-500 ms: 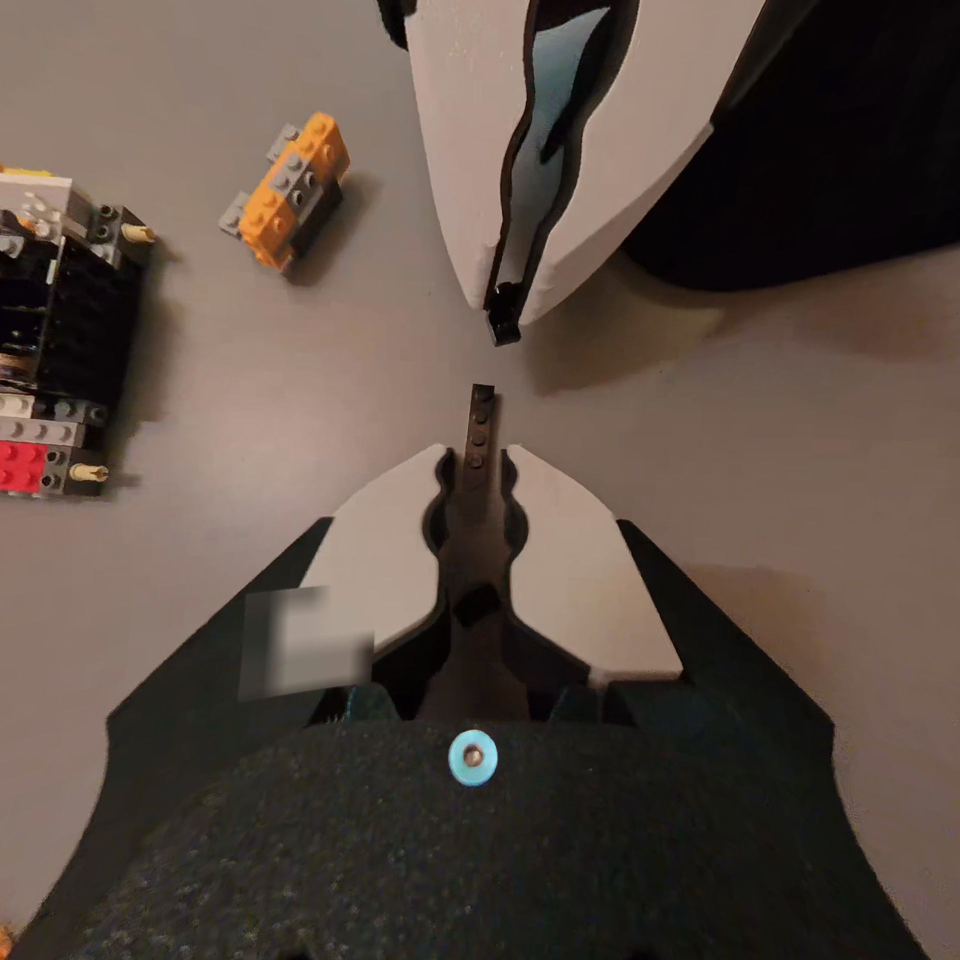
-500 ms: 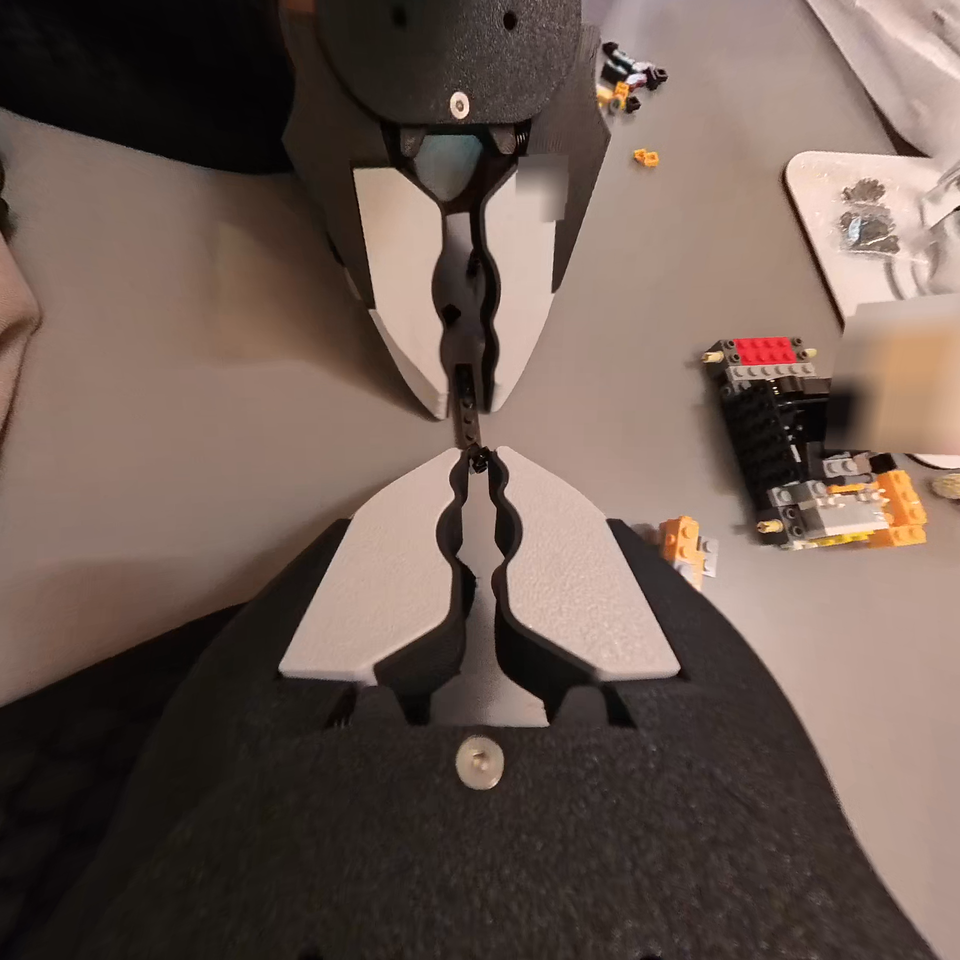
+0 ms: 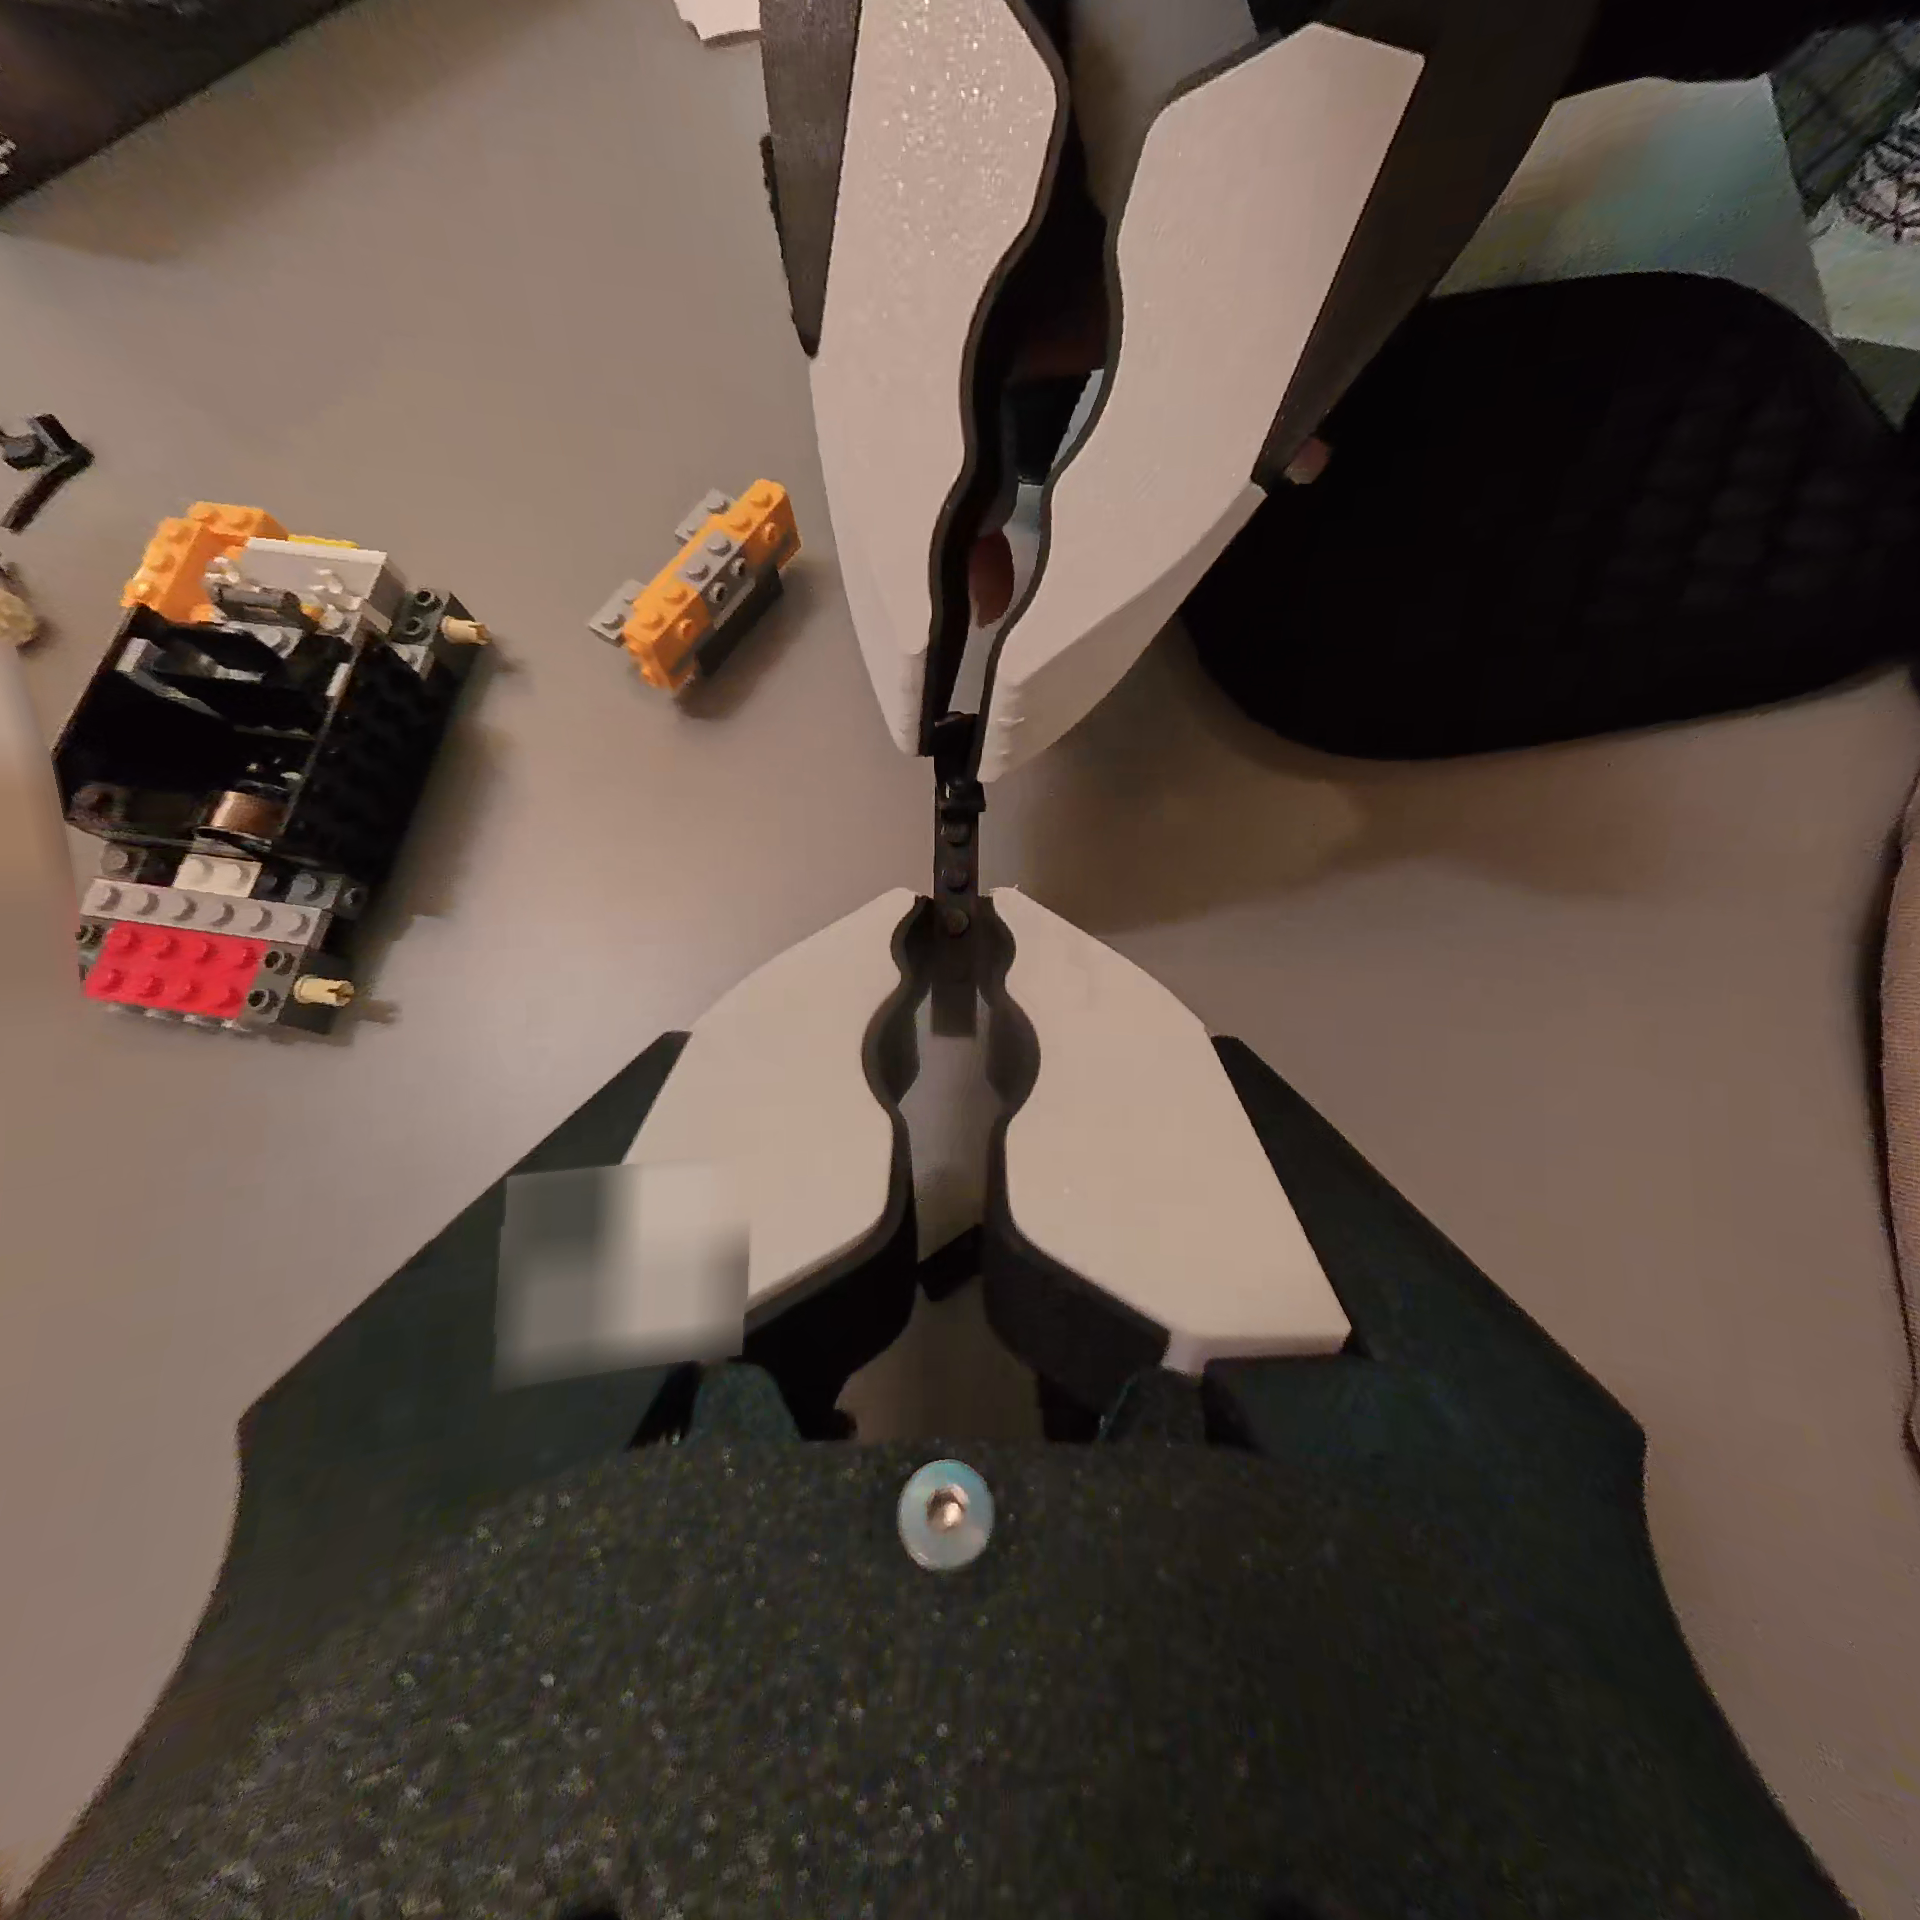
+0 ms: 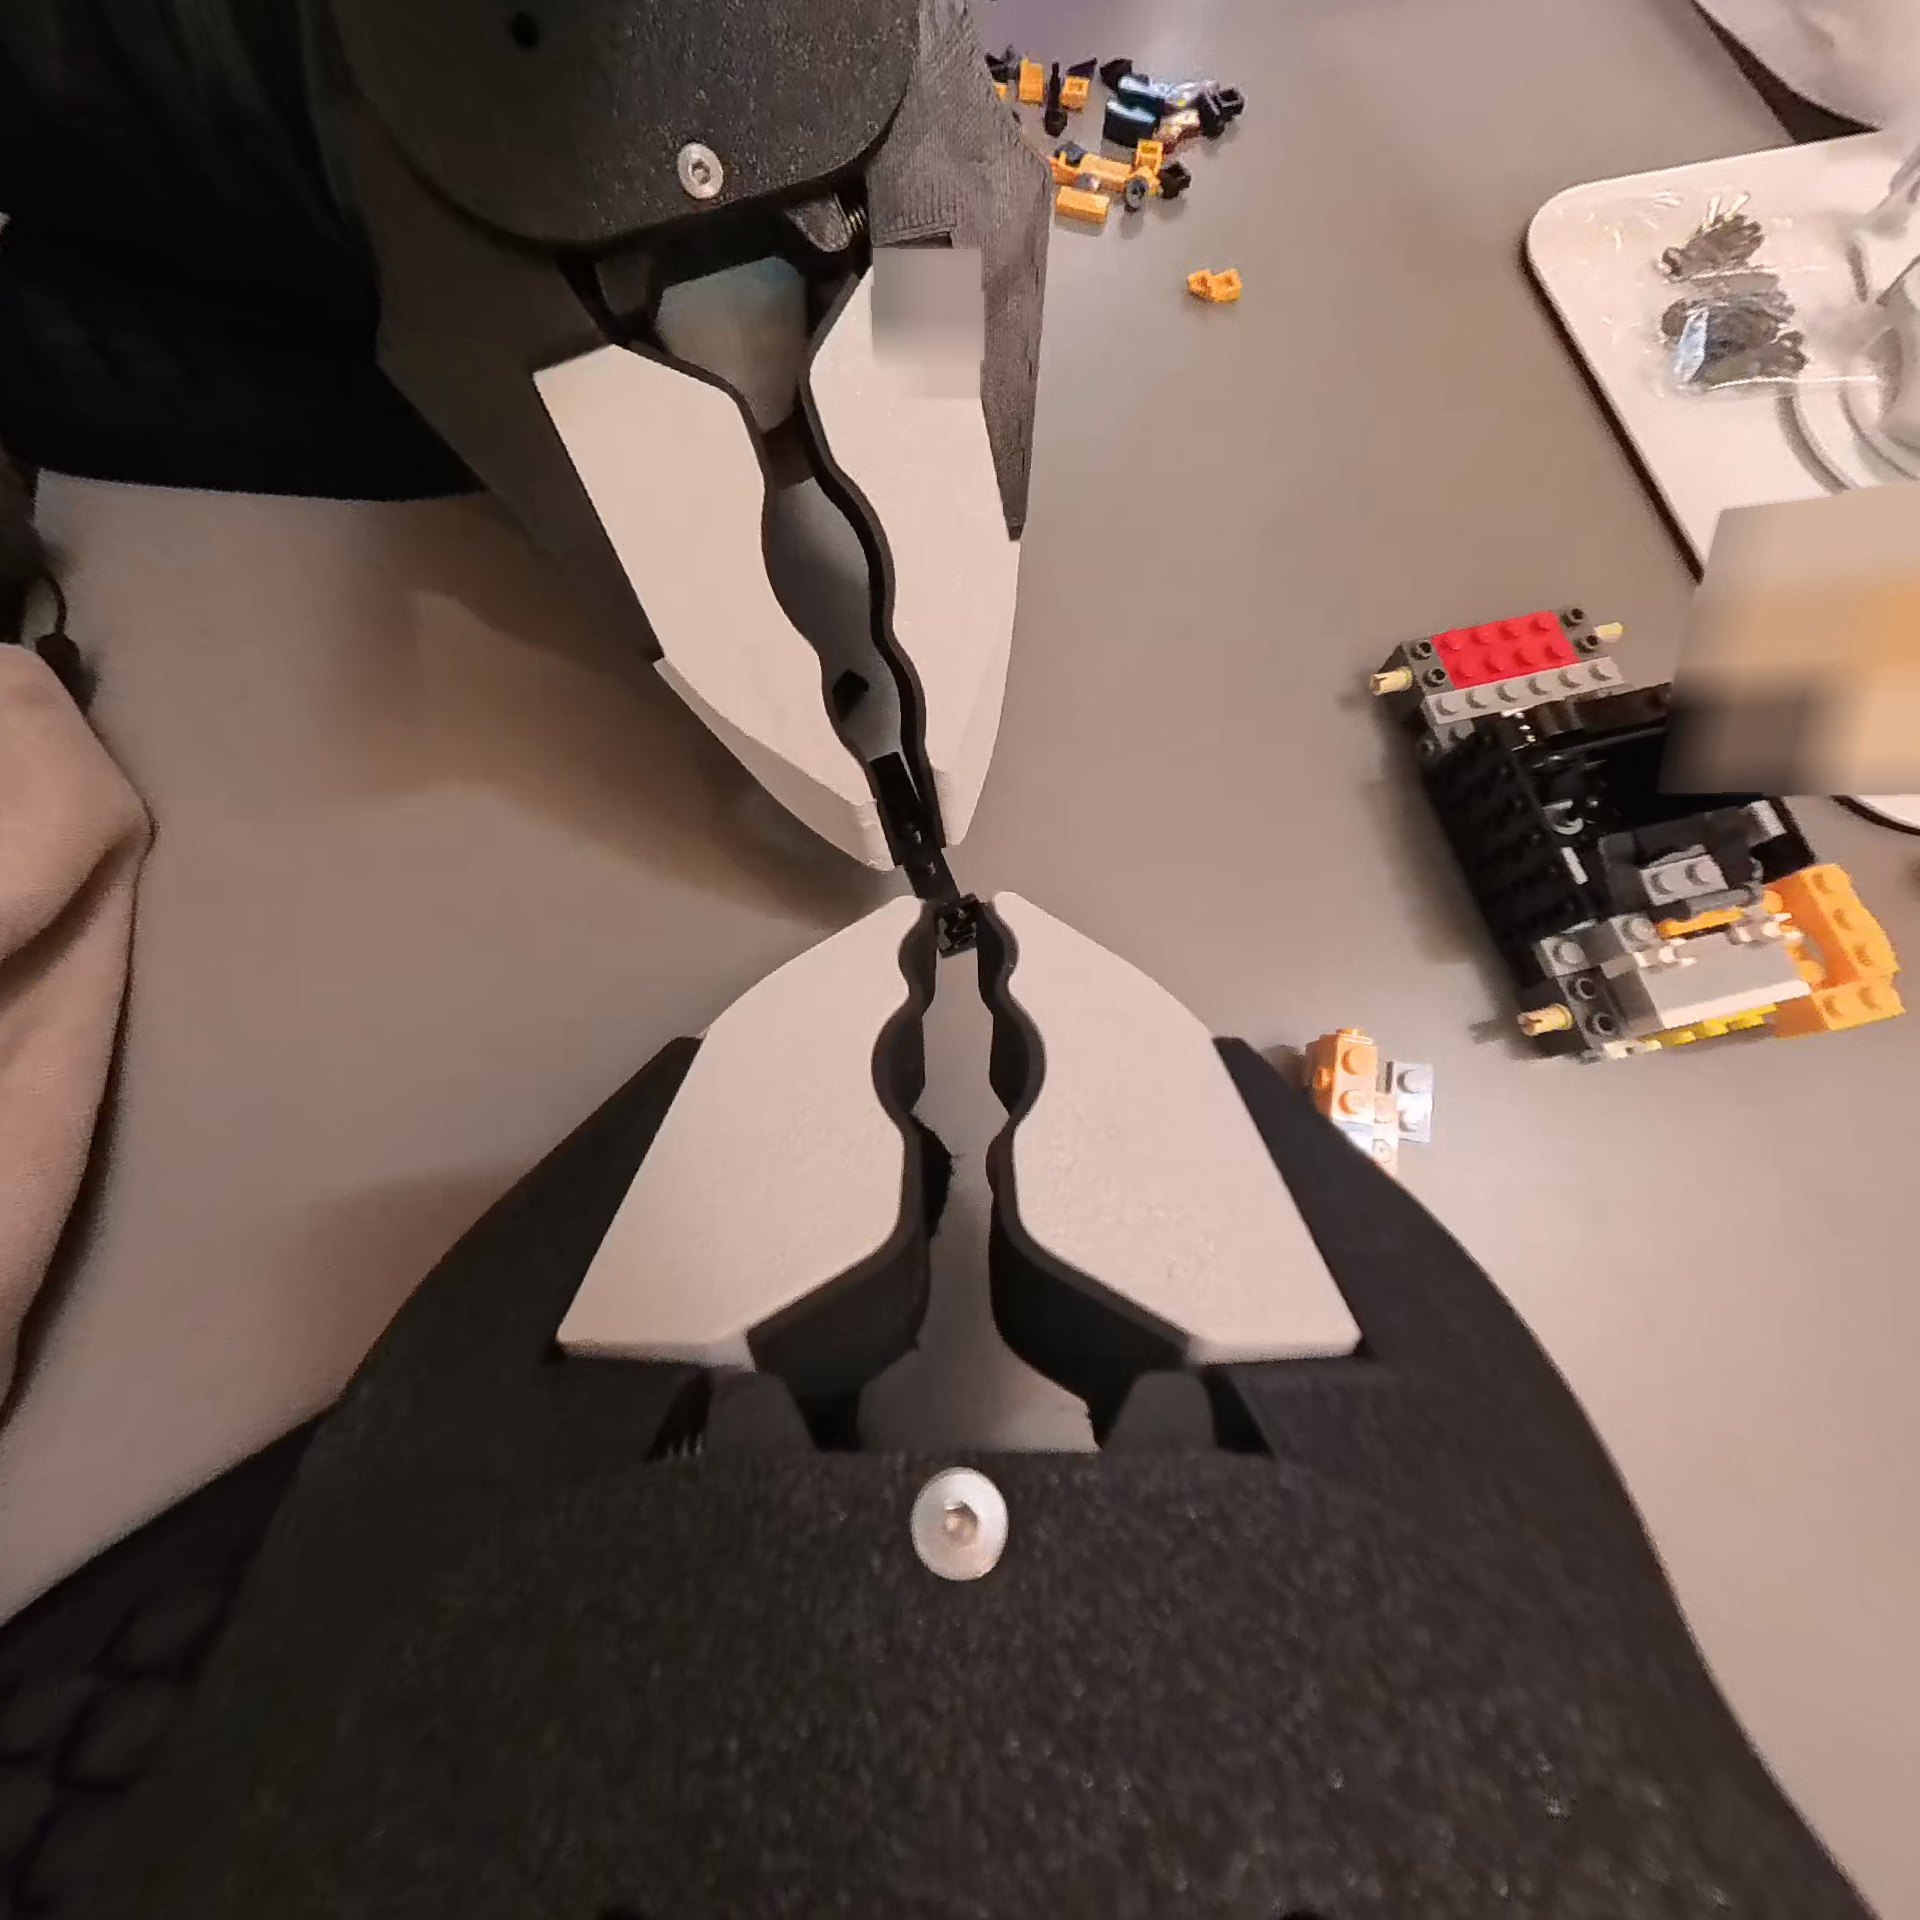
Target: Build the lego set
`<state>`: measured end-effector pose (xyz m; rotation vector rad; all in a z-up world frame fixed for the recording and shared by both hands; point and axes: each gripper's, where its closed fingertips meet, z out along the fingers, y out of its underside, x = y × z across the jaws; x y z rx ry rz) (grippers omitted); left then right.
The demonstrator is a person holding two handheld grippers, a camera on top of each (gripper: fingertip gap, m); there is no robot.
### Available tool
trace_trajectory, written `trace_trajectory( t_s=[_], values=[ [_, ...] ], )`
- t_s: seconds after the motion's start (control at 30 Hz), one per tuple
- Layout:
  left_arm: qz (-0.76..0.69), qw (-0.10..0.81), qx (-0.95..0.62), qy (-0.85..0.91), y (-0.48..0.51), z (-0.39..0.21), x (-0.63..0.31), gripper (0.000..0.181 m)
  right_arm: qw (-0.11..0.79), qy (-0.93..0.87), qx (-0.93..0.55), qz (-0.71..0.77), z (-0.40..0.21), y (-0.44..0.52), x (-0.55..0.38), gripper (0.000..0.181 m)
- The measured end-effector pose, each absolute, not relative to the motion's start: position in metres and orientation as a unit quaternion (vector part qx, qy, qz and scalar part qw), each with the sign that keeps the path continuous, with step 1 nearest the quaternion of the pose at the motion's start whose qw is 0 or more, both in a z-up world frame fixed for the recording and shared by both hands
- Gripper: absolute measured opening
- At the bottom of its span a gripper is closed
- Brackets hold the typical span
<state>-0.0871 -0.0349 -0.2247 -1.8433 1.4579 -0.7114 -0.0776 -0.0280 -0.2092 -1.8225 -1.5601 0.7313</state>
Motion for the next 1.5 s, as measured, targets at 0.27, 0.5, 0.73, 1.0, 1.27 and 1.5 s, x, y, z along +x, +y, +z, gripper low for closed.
trace_trajectory(
  t_s=[0.27, 0.5, 0.73, 1.0, 1.27, 1.5],
  values=[
    [-0.282, 0.341, -0.711, 0.546, -0.033, -0.219, -0.09, 0.008, 0.316, -0.598, -0.692, 0.253, -0.204, -0.025, -0.079, 0.007],
    [-0.29, 0.35, -0.712, 0.535, -0.031, -0.215, -0.09, 0.008, 0.324, -0.603, -0.691, 0.235, -0.199, -0.023, -0.08, 0.008],
    [-0.294, 0.352, -0.713, 0.53, -0.03, -0.212, -0.091, 0.008, 0.326, -0.603, -0.69, 0.23, -0.196, -0.021, -0.081, 0.009],
    [-0.287, 0.354, -0.716, 0.53, -0.028, -0.213, -0.093, 0.008, 0.326, -0.602, -0.69, 0.233, -0.196, -0.022, -0.082, 0.009],
    [-0.281, 0.358, -0.719, 0.526, -0.025, -0.212, -0.094, 0.008, 0.338, -0.602, -0.687, 0.228, -0.195, -0.021, -0.082, 0.008],
    [-0.272, 0.359, -0.718, 0.53, -0.025, -0.212, -0.095, 0.008, 0.343, -0.597, -0.687, 0.233, -0.194, -0.022, -0.081, 0.008]
  ],
)
